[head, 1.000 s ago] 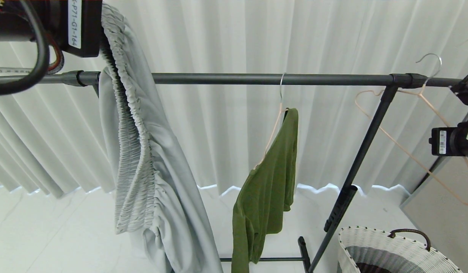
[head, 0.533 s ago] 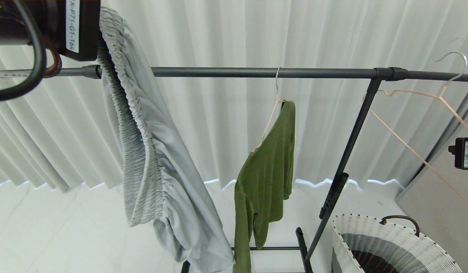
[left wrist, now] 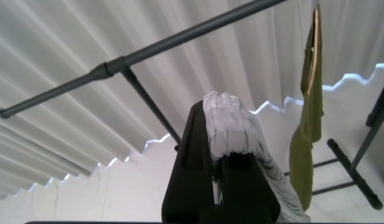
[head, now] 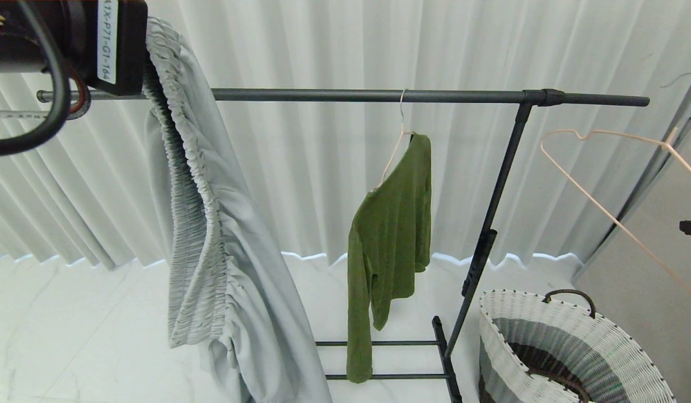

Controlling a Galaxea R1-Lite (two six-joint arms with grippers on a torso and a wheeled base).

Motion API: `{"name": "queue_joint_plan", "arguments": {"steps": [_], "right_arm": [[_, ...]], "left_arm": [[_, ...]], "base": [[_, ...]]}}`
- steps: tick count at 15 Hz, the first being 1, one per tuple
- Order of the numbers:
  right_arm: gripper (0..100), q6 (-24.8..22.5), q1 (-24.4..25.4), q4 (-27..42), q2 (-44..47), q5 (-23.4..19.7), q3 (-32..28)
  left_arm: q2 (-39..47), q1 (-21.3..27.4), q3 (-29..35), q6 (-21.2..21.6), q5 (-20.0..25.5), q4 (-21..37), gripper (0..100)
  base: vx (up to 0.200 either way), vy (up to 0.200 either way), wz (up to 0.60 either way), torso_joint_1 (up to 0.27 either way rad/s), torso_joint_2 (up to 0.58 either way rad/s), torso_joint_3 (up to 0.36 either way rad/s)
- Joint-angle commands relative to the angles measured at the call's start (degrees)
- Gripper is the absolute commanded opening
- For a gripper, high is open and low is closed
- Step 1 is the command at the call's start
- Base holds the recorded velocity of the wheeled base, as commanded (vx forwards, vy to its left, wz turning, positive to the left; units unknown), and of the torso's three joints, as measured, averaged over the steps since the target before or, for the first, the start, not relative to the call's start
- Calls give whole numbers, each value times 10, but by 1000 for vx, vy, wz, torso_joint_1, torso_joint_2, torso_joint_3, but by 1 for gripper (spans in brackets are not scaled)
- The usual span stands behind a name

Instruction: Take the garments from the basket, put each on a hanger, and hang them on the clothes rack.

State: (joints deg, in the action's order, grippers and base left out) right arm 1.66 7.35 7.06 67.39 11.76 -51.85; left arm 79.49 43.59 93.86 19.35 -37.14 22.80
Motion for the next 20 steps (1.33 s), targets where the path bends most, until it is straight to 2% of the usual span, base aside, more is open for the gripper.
{"name": "queue_joint_plan", "arguments": {"steps": [1,5,6,8,9,11,12,15,20], "right_arm": [[0,-16,38,0,-24,-5,0],[0,-17,191,2,-53,-8,1],[0,-14,249,2,-54,-8,1],[0,-6,305,2,-52,-8,1],[0,11,348,2,-51,-11,0],[0,31,404,2,-52,-12,1],[0,41,429,2,-52,-15,1],[0,55,487,2,-52,-34,1],[0,55,524,-1,-46,-64,-4]], "left_arm": [[-6,-1,-14,0,0,0,0],[-16,-2,-58,0,-1,0,0],[-15,-2,-67,0,-3,0,0],[-7,-4,-64,-2,-15,0,0],[10,-21,-54,-4,-35,-1,0],[41,-51,-36,-14,-48,-1,0],[58,-66,-21,-28,-48,-2,0],[125,-70,38,-95,-52,-2,0],[164,-69,74,-136,-51,-1,0]], "base": [[0,0,0,0,0,0],[0,0,0,0,0,0],[0,0,0,0,0,0],[0,0,0,0,0,0],[0,0,0,0,0,0],[0,0,0,0,0,0],[0,0,0,0,0,0],[0,0,0,0,0,0],[0,0,0,0,0,0]]}}
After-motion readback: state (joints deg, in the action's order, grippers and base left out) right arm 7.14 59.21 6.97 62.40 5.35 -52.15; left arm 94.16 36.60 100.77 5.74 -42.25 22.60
